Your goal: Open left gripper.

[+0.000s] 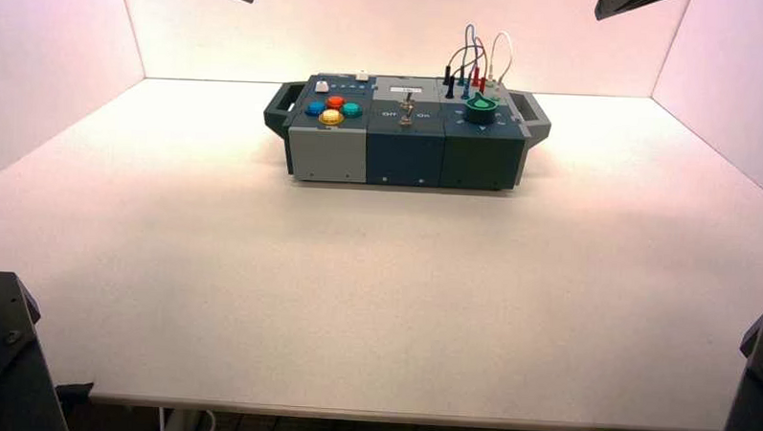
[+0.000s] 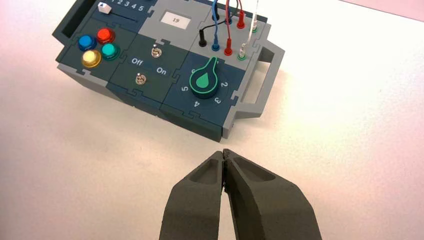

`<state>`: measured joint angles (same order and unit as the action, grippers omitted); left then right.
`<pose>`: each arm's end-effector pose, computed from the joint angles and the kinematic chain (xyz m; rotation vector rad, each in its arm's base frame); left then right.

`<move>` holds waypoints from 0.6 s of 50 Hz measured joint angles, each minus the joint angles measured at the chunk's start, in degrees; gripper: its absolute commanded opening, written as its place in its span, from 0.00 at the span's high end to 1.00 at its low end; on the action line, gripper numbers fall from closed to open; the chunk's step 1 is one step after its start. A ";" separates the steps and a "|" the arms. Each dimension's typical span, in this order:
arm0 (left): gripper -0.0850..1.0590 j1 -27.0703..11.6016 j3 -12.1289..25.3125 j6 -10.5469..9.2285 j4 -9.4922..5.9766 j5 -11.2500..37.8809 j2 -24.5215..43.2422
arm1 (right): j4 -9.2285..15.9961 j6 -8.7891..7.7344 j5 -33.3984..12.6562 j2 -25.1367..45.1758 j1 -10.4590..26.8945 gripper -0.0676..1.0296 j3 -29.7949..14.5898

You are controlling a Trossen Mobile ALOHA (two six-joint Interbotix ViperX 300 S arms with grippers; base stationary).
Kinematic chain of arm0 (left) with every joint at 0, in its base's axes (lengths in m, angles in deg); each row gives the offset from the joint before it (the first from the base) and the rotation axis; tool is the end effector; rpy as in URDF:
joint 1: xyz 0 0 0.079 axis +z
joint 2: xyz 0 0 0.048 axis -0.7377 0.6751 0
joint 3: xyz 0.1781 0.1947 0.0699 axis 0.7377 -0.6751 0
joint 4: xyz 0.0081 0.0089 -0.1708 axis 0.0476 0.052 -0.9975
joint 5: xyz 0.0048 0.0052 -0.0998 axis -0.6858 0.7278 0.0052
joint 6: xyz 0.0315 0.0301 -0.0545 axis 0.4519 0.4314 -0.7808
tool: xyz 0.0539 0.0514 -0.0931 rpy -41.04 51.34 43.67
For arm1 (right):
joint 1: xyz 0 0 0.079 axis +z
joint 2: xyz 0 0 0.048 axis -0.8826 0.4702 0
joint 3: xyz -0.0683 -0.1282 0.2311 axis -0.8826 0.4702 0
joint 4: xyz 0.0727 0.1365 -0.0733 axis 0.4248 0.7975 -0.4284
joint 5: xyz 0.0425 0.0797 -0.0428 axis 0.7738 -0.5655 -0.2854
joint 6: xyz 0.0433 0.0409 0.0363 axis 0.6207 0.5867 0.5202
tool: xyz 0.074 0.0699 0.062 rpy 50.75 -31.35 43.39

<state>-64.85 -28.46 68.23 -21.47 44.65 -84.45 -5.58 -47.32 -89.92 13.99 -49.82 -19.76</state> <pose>0.3183 -0.1094 0.1407 0.2483 0.6586 -0.3976 0.2814 0.0822 0.1528 -0.1237 0.8523 0.3419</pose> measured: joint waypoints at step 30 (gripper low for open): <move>0.04 -0.62 -0.09 -4.83 -0.09 -1.05 -0.35 | 0.00 0.09 0.00 -0.44 0.00 0.96 0.00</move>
<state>-65.47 -28.54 63.40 -21.56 43.60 -84.80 -5.58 -47.23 -89.92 13.55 -49.82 -19.76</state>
